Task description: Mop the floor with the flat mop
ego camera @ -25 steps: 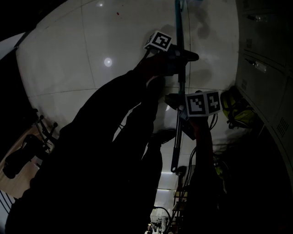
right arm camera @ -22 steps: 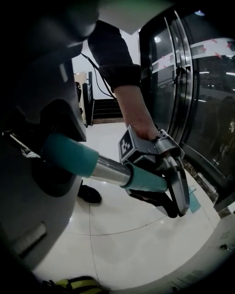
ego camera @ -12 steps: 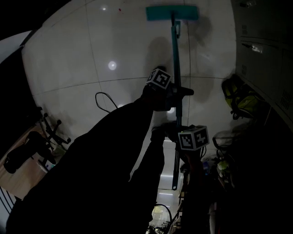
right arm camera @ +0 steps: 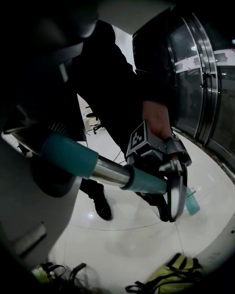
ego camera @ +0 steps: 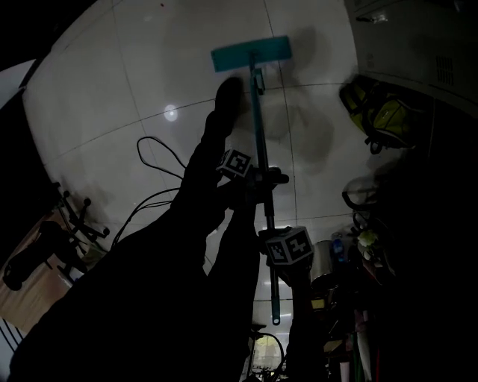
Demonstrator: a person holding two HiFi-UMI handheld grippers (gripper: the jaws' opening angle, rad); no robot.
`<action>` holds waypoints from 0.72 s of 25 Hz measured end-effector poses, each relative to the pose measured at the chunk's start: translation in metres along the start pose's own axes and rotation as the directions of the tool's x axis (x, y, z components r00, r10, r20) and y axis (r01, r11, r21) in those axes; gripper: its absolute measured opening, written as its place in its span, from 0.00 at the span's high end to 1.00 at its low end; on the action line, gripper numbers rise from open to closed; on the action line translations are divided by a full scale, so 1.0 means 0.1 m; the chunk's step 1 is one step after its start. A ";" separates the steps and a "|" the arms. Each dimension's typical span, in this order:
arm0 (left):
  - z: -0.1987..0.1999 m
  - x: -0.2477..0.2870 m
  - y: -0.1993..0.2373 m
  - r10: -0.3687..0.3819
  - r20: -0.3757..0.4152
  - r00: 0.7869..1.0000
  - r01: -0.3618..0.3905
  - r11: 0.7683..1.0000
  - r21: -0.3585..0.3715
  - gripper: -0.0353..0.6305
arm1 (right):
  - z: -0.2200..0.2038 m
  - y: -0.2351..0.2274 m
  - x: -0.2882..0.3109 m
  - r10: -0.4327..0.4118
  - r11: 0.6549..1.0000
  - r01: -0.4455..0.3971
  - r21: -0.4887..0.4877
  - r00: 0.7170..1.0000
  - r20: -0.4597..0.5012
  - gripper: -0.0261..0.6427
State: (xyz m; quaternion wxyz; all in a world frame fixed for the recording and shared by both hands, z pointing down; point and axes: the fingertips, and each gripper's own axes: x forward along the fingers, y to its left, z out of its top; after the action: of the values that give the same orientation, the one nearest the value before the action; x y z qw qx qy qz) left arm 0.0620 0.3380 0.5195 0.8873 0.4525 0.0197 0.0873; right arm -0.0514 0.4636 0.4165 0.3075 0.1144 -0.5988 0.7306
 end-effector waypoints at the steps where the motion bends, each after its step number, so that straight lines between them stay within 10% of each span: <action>1: -0.10 0.03 0.07 -0.005 0.001 1.000 0.005 1.000 -0.016 0.88 | -0.11 -0.02 0.03 -0.003 1.000 0.003 -0.001 1.000 -0.006 0.80; 9: -0.10 0.08 0.23 -0.008 0.032 0.999 0.009 1.000 -0.001 0.88 | -0.26 -0.23 0.13 -0.034 0.999 0.034 -0.023 0.999 -0.025 0.80; 18: 1.08 -0.26 -0.46 -0.008 0.101 0.995 0.002 0.999 0.053 0.89 | 1.08 -0.12 -0.13 -0.001 1.000 0.002 -0.024 1.000 0.028 0.80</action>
State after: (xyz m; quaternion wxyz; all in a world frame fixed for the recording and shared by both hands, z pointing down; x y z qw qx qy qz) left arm 0.0548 0.2207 0.5444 0.8752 0.4794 -0.0220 0.0614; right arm -0.0559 0.3588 0.4474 0.3008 0.1215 -0.6116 0.7216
